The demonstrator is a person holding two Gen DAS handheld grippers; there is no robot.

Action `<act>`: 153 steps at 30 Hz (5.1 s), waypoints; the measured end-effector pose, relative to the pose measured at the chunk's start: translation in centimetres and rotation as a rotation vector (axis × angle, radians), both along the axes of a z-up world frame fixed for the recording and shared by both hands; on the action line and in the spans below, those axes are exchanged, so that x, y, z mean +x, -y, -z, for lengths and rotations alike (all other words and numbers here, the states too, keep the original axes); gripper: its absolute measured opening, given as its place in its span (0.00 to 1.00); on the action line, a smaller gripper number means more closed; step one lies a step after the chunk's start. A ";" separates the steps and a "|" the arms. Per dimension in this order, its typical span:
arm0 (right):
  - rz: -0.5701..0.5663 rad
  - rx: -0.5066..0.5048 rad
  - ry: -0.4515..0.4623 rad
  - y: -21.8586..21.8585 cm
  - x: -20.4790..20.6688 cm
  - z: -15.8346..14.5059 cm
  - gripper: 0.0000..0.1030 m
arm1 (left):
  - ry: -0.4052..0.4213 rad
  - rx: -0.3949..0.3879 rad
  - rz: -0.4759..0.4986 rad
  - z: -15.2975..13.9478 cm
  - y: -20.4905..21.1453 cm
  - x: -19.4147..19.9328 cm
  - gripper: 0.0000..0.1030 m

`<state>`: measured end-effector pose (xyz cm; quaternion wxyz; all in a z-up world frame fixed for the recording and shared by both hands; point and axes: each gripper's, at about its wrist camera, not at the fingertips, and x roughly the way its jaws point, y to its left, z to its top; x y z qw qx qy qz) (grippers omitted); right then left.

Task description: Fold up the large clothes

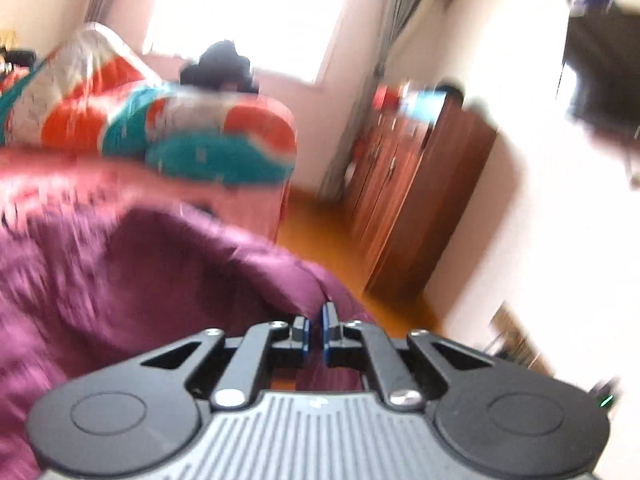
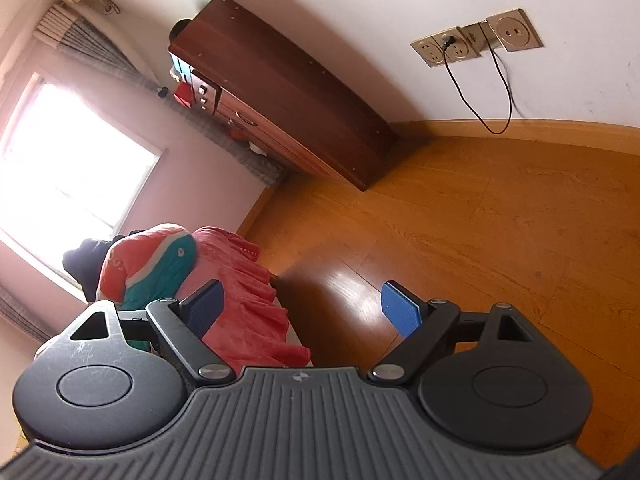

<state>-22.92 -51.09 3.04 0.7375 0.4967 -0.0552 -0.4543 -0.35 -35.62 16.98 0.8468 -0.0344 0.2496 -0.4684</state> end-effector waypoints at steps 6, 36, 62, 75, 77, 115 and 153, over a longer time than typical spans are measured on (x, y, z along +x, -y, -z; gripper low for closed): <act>-0.055 -0.009 -0.029 -0.2 1.9 -0.3 1.00 | -0.093 -0.141 -0.011 -6.2 -8.1 3.0 0.03; -0.737 -0.511 -0.225 -12.8 18.6 -7.0 1.00 | -0.065 0.220 -0.468 -1.1 -31.0 4.8 0.48; -0.980 -0.581 -0.313 -16.7 20.1 -5.6 1.00 | 0.216 0.523 -0.676 7.3 -18.3 -5.5 0.76; -1.229 -0.648 -0.357 -20.7 22.3 -5.0 1.00 | 0.349 0.722 -0.722 7.7 -23.0 -1.7 0.49; -1.210 -0.717 -0.424 -22.4 22.8 -5.0 1.00 | 0.355 0.740 -0.727 7.8 -23.9 -1.2 0.44; -0.829 -0.708 -0.522 -26.6 32.7 -6.7 1.00 | 0.978 0.817 -0.680 5.0 -23.6 11.7 0.08; -1.410 -0.628 -0.785 -26.0 32.7 -7.2 1.00 | 0.336 0.632 -0.402 5.3 -29.4 10.2 0.71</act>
